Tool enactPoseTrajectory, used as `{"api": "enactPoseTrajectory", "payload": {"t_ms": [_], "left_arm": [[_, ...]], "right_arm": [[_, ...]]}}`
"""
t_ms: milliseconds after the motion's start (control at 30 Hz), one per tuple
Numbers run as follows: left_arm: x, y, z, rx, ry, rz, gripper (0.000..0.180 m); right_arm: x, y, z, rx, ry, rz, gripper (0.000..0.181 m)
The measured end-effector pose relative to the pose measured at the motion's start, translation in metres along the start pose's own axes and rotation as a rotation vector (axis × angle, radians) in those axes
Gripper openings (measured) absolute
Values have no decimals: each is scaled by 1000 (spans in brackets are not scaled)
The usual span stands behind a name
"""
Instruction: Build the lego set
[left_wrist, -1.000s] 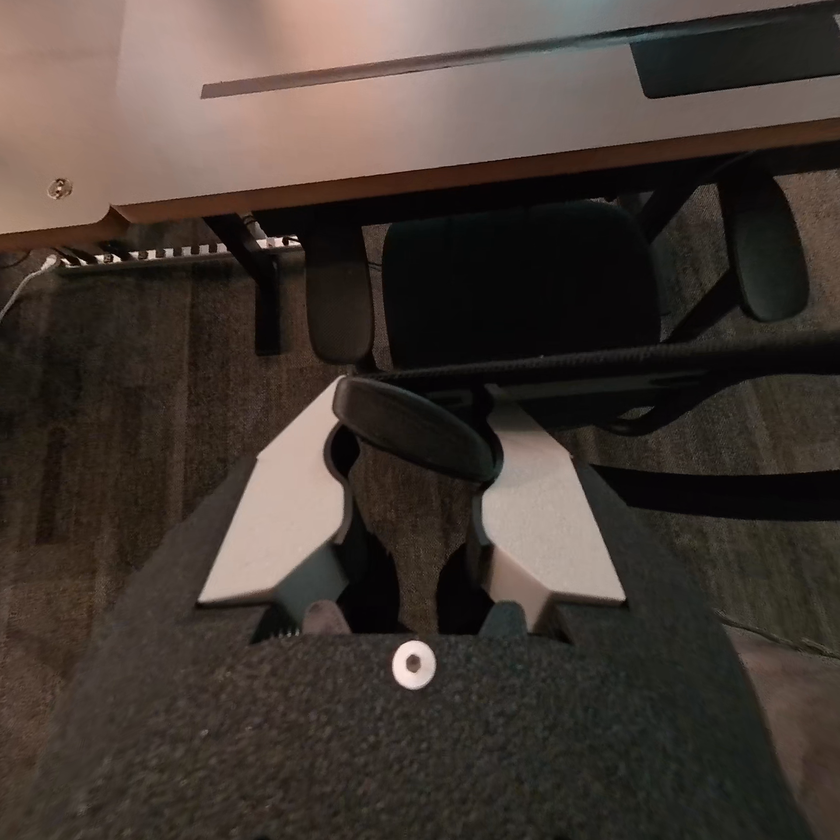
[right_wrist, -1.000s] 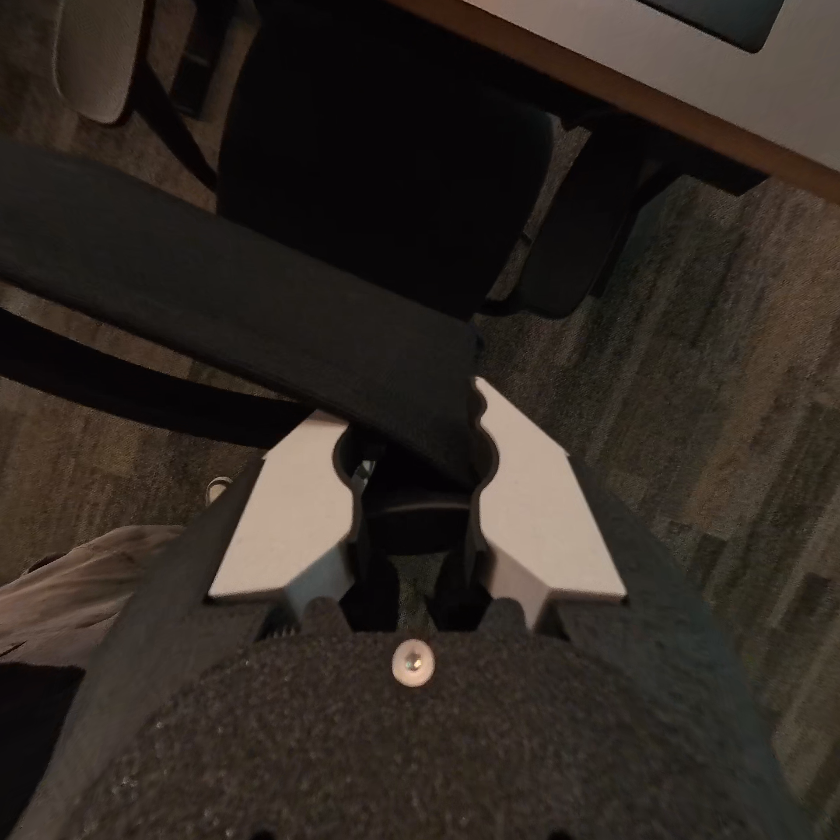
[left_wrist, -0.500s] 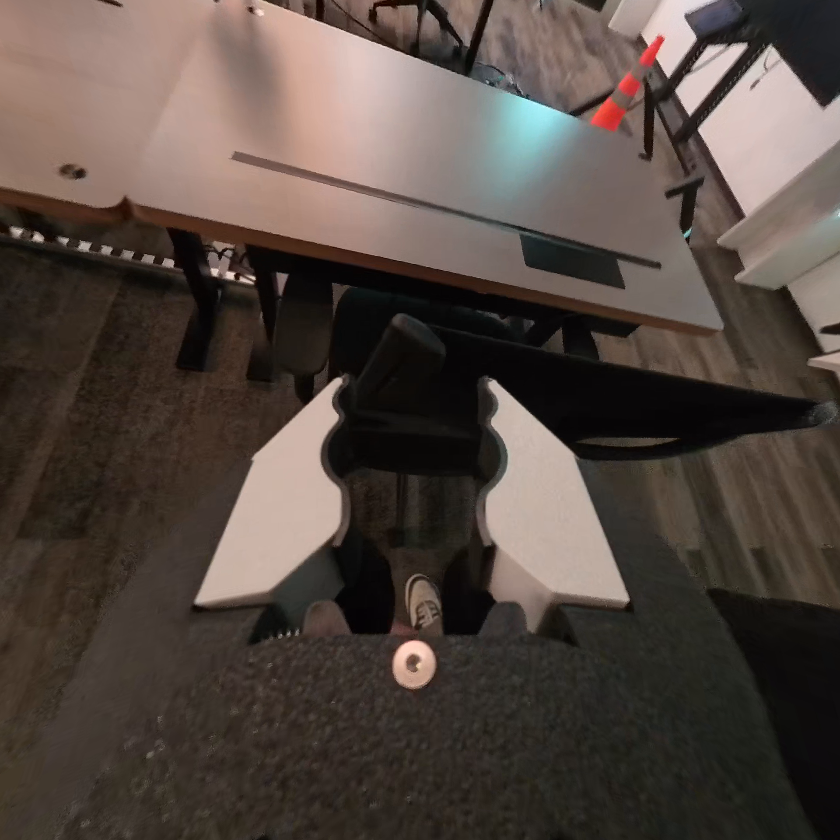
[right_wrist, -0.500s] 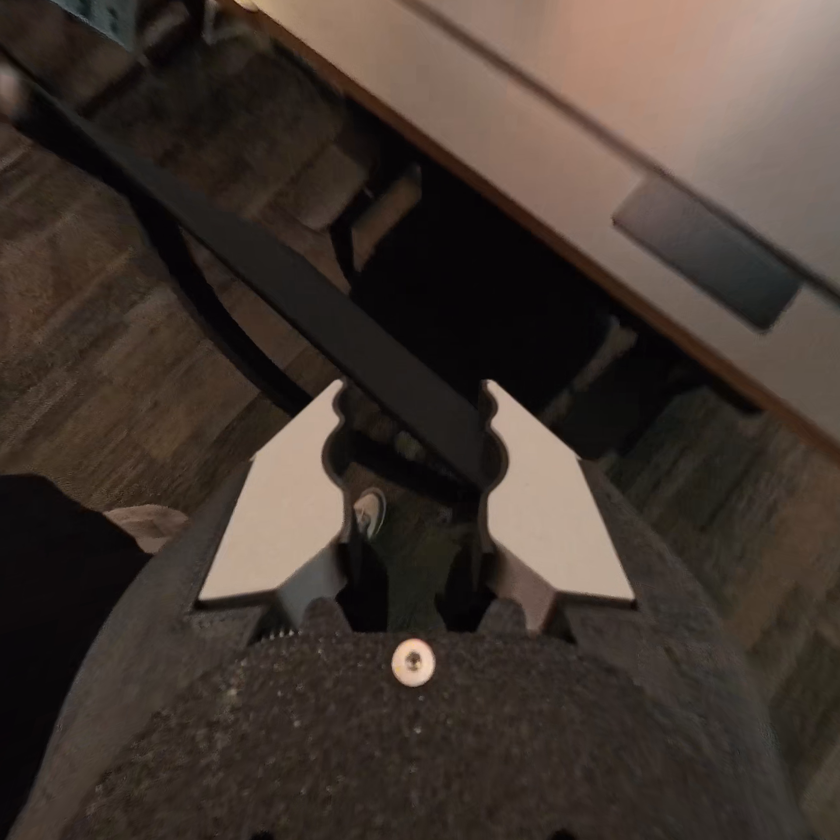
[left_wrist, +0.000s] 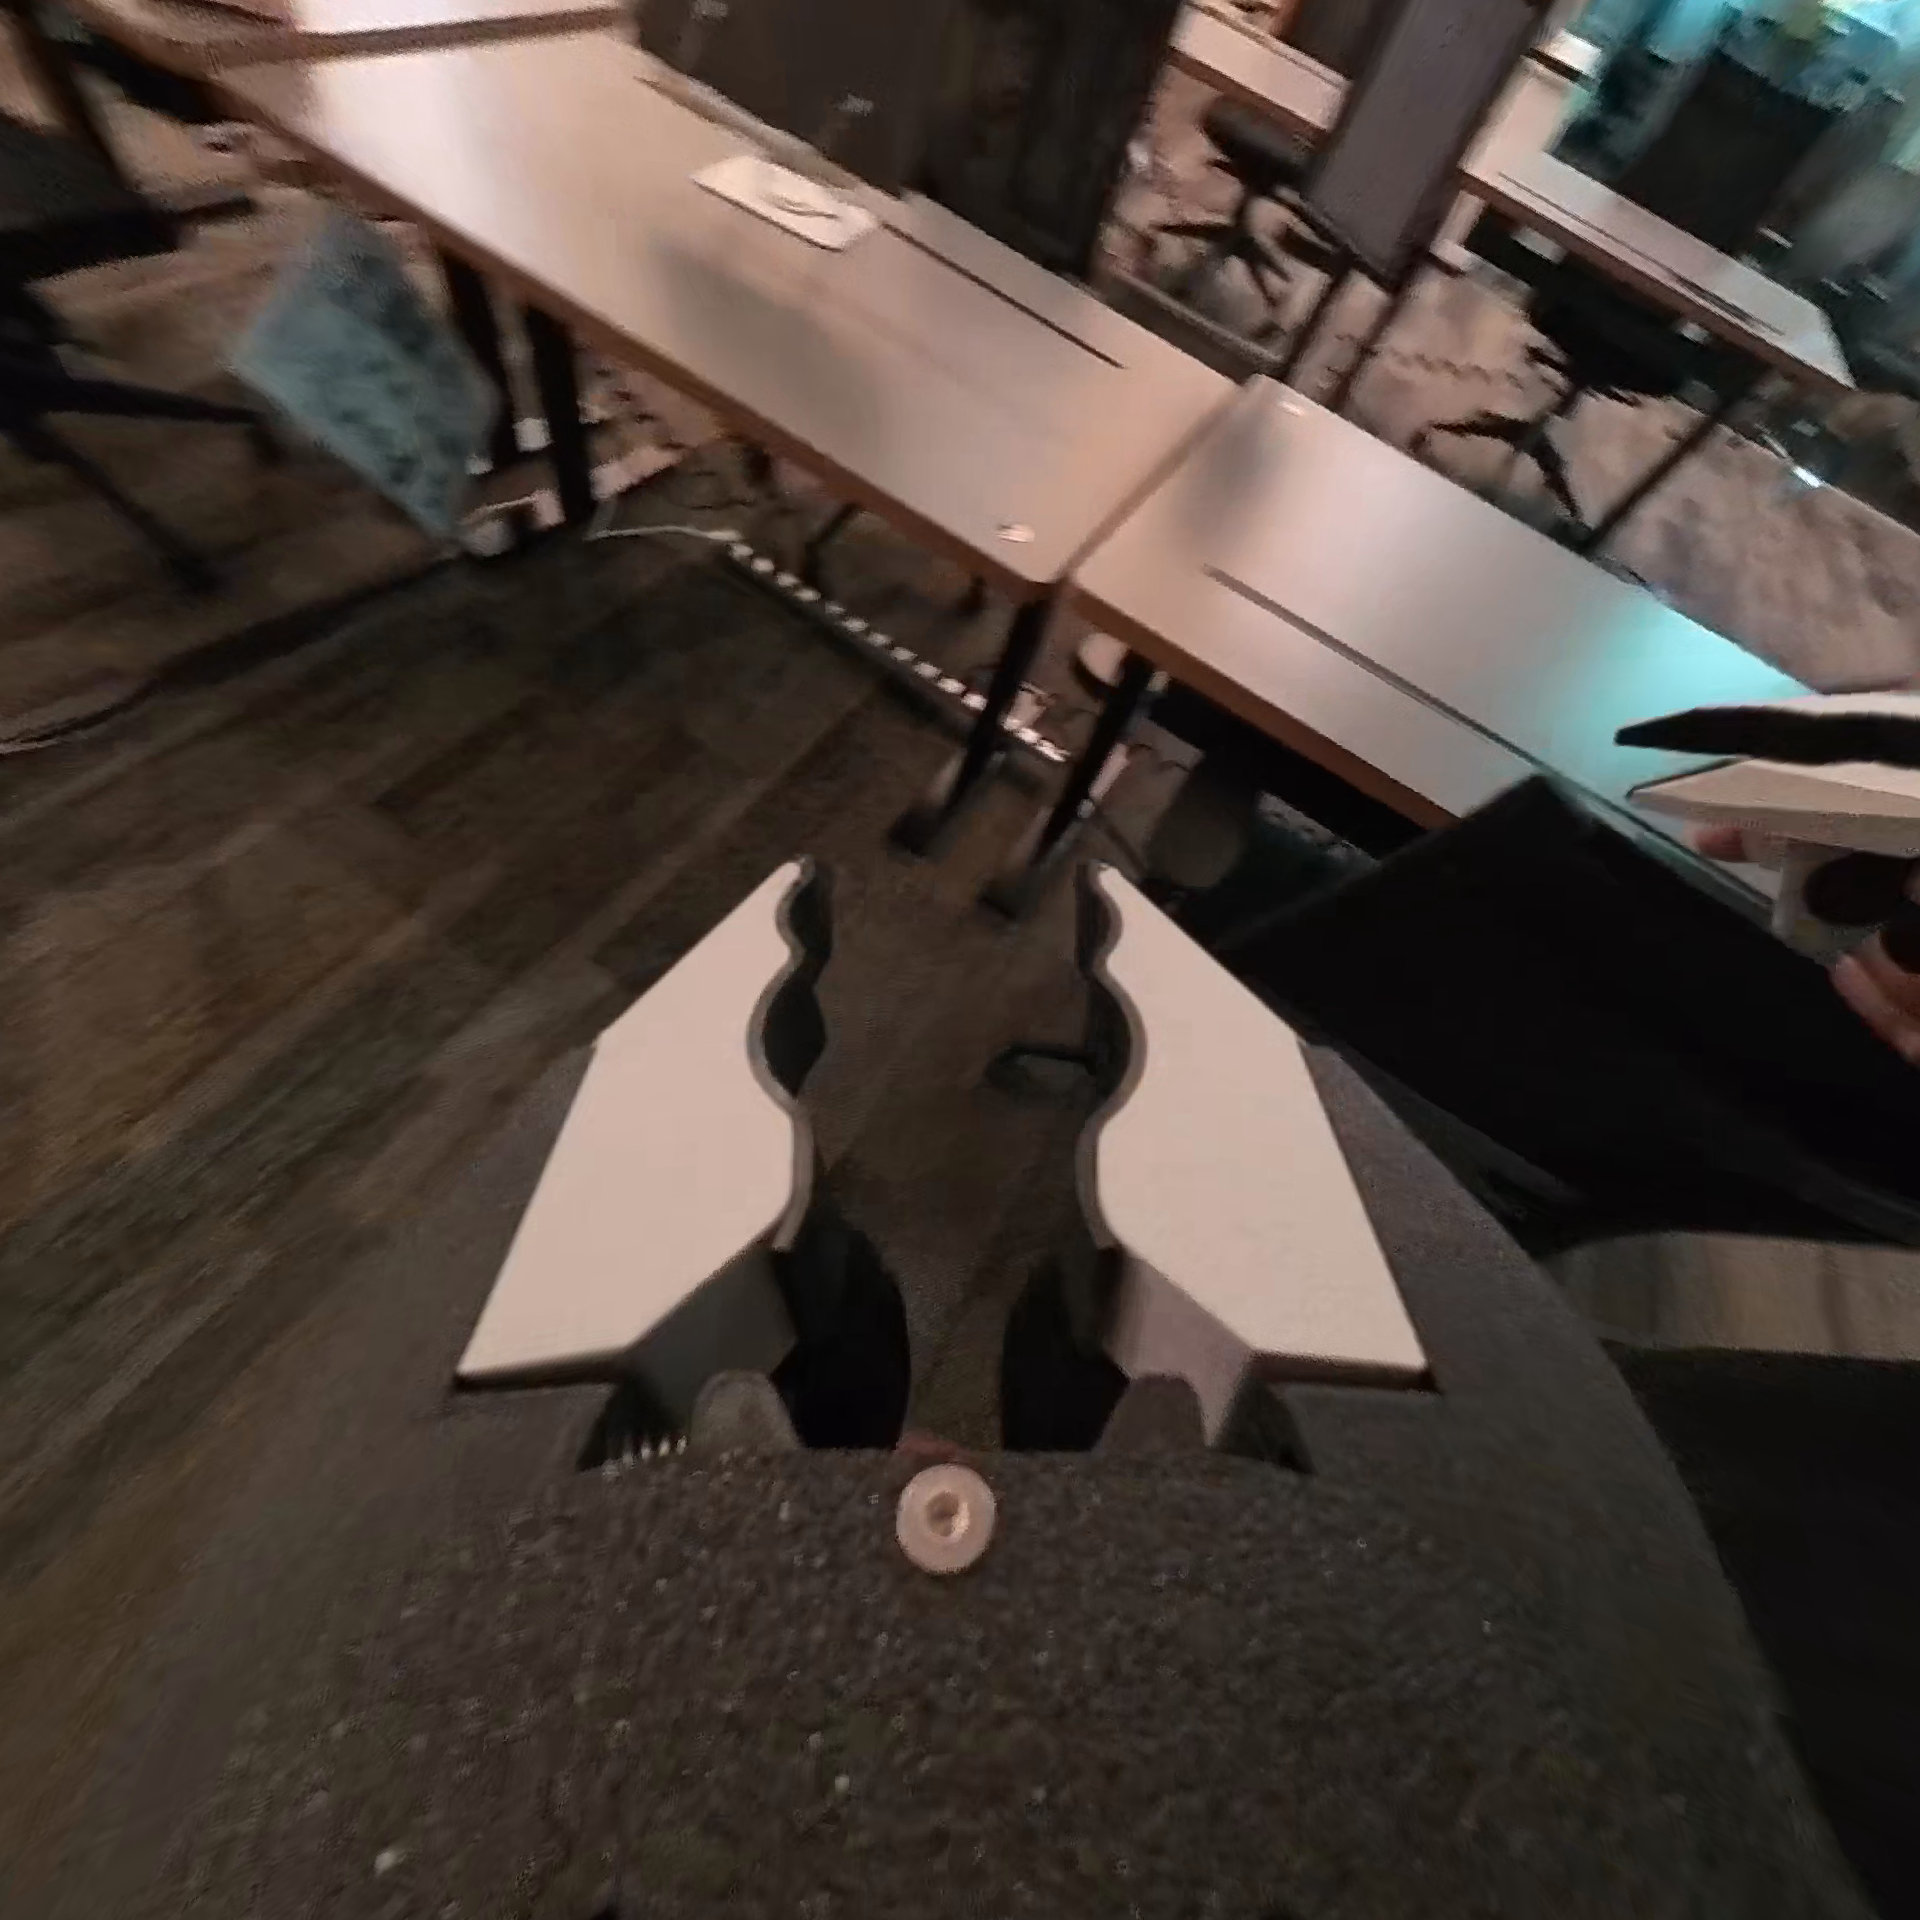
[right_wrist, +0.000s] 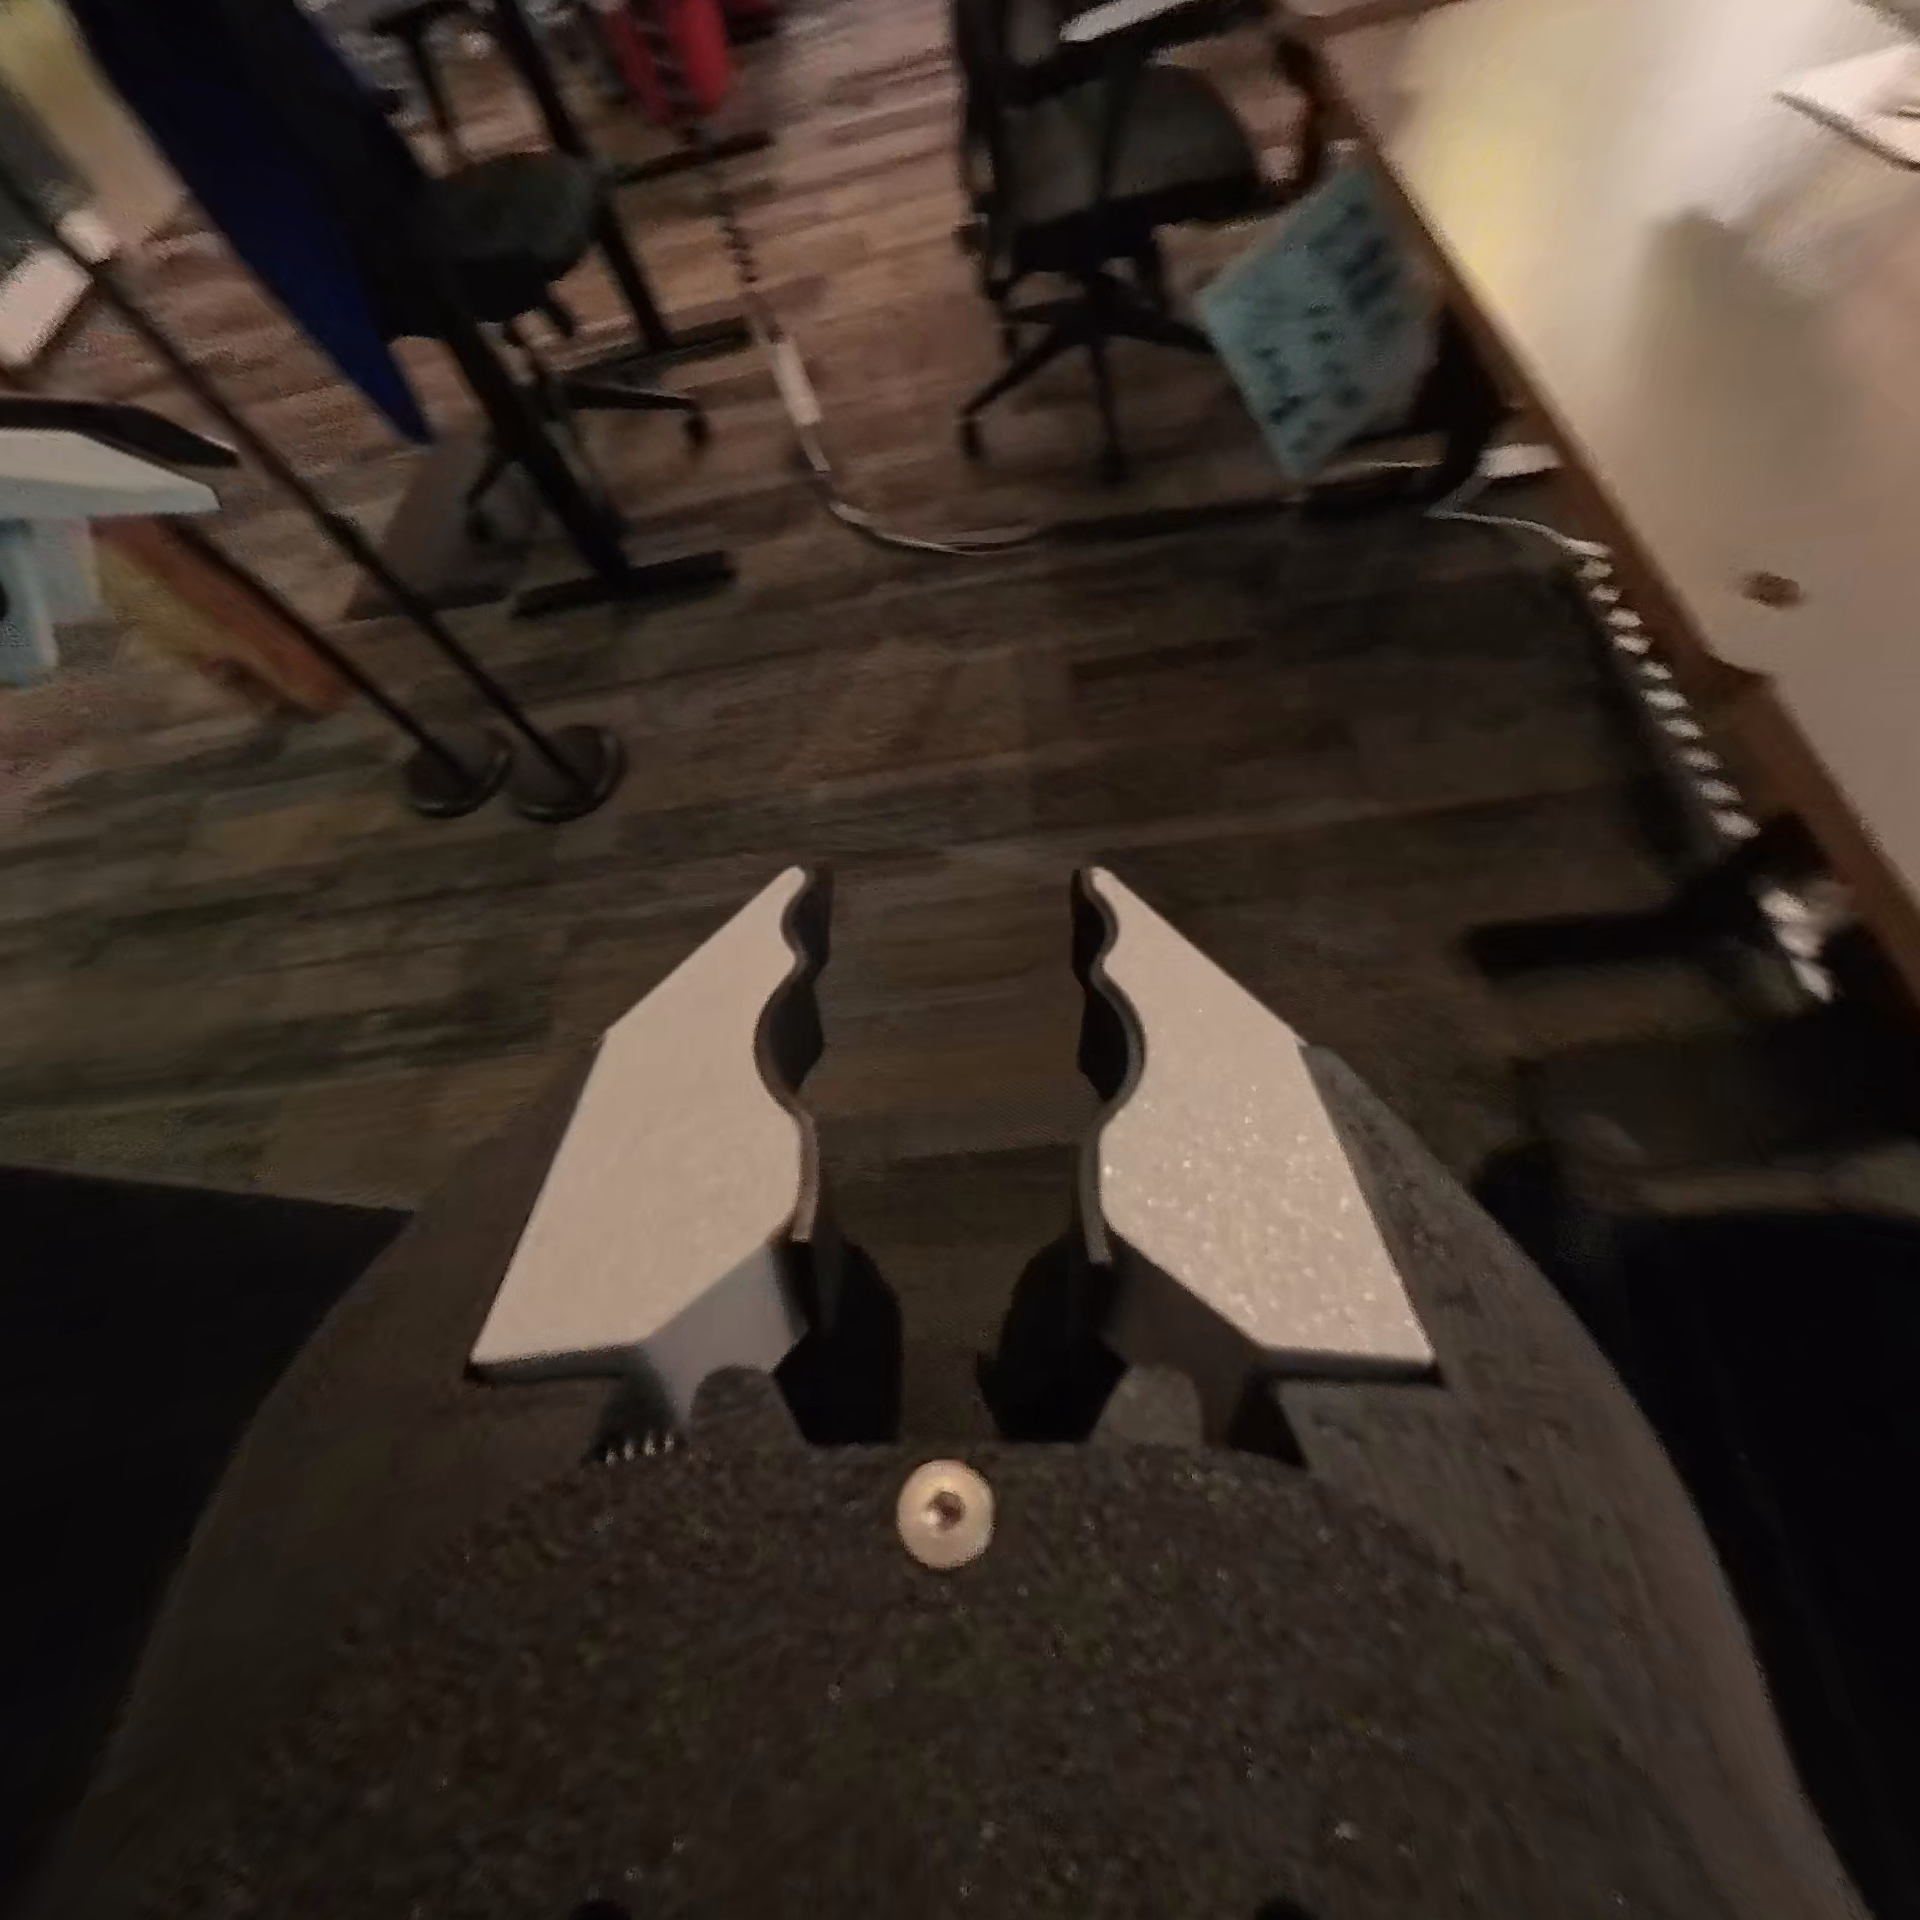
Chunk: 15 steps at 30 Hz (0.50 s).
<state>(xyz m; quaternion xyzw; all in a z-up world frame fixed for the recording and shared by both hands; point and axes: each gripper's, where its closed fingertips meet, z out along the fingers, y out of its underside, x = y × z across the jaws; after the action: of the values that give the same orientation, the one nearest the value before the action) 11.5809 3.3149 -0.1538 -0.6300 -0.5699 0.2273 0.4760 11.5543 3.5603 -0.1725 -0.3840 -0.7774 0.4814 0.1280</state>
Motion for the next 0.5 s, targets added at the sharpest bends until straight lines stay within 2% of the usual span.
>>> {"api": "enactPoseTrajectory", "payload": {"t_ms": [333,500], "left_arm": [[-237,67,-239,132,-519,-293,44],[-323,107,-338,199,-763,-443,45]], "right_arm": [[-251,-65,211,-99,-472,-213,45],[-370,-74,303,-155,-665,-411,42]]}}
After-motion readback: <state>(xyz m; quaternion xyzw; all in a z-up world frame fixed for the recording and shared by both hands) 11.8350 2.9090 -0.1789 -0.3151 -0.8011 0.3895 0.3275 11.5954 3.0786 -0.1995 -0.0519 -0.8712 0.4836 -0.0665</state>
